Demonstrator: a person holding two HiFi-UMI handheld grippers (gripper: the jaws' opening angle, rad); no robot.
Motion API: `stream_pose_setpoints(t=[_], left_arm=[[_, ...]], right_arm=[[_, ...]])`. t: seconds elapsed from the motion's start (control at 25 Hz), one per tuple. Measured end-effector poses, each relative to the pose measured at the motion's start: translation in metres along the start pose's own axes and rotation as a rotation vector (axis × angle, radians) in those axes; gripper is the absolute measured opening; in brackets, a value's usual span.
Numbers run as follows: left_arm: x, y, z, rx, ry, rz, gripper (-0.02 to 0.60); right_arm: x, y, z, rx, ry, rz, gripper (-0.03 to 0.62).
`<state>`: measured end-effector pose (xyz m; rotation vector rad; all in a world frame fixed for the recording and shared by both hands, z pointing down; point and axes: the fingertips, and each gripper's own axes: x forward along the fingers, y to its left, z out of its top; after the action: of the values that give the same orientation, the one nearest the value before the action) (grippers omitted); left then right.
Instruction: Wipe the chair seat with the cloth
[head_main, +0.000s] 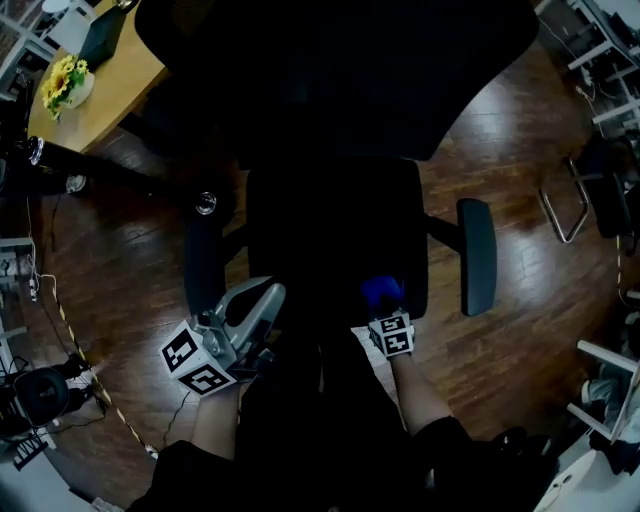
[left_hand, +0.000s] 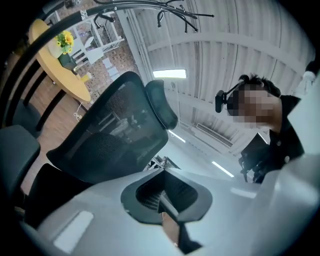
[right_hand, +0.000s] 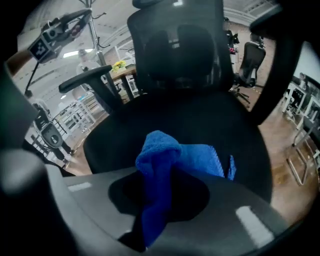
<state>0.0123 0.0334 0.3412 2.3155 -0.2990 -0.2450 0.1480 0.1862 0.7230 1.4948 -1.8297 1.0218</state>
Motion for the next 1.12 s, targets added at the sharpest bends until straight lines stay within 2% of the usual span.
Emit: stream_pose_setpoints(t=[0.12, 0.2, 0.4, 0.52, 0.6, 0.68, 0.84, 1.0, 1.12], left_arm=[[0.022, -0.008, -0.008, 0.000, 0.020, -0.032, -0.008], [0.030, -0.011, -0.012, -0.003, 0.037, -0.044, -0.008], [0.038, -0.013, -0.017, -0.012, 0.055, -0.062, -0.008], [0.043, -0.017, -0.015, -0.002, 0.053, -0.068, -0.008], [0.047, -0.022, -0.010, 0.014, 0.043, -0.071, -0.008], [0.050, -0.028, 0.002, 0.034, 0.027, -0.079, -0.008], [0.054, -0.055, 0.038, 0.071, -0.008, -0.117, -0.008], [0.054, -0.104, 0.083, 0.123, -0.047, -0.186, -0.008], [0.049, -0.140, 0.113, 0.169, -0.067, -0.242, -0.008]], right_arm=[[-0.032, -0.062, -0.005, 0.039, -0.026, -0.093, 0.063], [-0.047, -0.087, -0.004, 0.084, -0.051, -0.144, 0.063], [-0.050, -0.096, -0.002, 0.151, -0.074, -0.170, 0.063], [-0.051, -0.101, 0.000, 0.278, -0.111, -0.142, 0.063], [-0.062, -0.101, 0.024, 0.366, -0.223, -0.082, 0.063], [-0.083, -0.087, 0.075, 0.406, -0.393, 0.031, 0.063], [-0.151, -0.007, 0.194, 0.346, -0.644, 0.320, 0.063], [-0.262, 0.045, 0.301, 0.317, -0.926, 0.483, 0.063], [-0.345, 0.066, 0.360, 0.288, -1.108, 0.577, 0.063]])
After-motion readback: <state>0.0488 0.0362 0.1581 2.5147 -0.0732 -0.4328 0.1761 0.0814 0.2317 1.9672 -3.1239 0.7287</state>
